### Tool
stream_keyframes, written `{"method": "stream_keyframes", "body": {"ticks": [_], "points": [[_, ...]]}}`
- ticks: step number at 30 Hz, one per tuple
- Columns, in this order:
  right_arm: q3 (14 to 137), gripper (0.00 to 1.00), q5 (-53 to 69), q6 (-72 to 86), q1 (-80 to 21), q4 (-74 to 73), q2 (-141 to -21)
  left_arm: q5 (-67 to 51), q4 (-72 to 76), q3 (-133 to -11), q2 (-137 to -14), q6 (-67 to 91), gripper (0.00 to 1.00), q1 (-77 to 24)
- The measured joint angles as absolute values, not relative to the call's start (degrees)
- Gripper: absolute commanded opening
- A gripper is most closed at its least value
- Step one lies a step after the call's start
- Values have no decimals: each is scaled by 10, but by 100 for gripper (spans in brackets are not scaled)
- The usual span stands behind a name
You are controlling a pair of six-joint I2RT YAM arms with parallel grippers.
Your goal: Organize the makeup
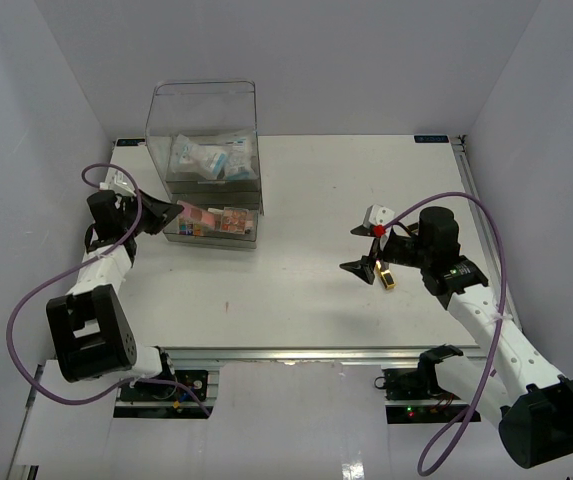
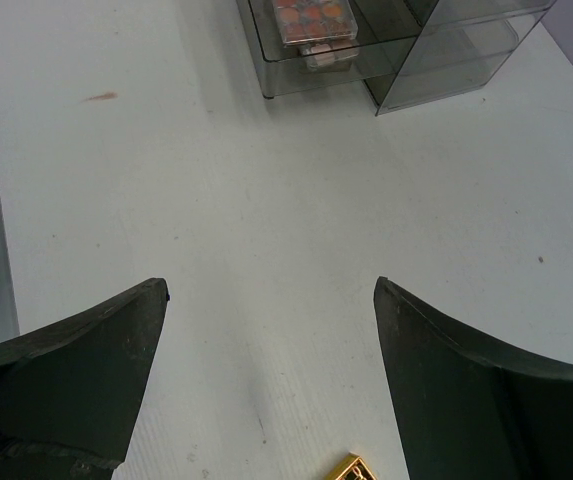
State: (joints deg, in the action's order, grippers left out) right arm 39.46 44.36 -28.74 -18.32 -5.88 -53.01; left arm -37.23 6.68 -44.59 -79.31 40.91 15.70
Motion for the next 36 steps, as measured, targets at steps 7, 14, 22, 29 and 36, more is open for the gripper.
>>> {"method": "stream_keyframes", "body": {"ticks": [7,14,22,29,36], "points": [[394,90,452,-287,-177,-59,-530,-391,73,-472,-834,408,61,157],[387,90,458,-287,-169,-60,-531,-397,56,-499,-853,394,83,157],[386,90,465,-287,-164,-60,-531,-340,17,-529,-809,357,98,157],[387,90,465,-290,-159,-65,-543,-313,11,-526,-728,331,98,160],[415,90,364,-287,-152,-107,-613,-320,-8,-451,-621,307,98,160]]}}
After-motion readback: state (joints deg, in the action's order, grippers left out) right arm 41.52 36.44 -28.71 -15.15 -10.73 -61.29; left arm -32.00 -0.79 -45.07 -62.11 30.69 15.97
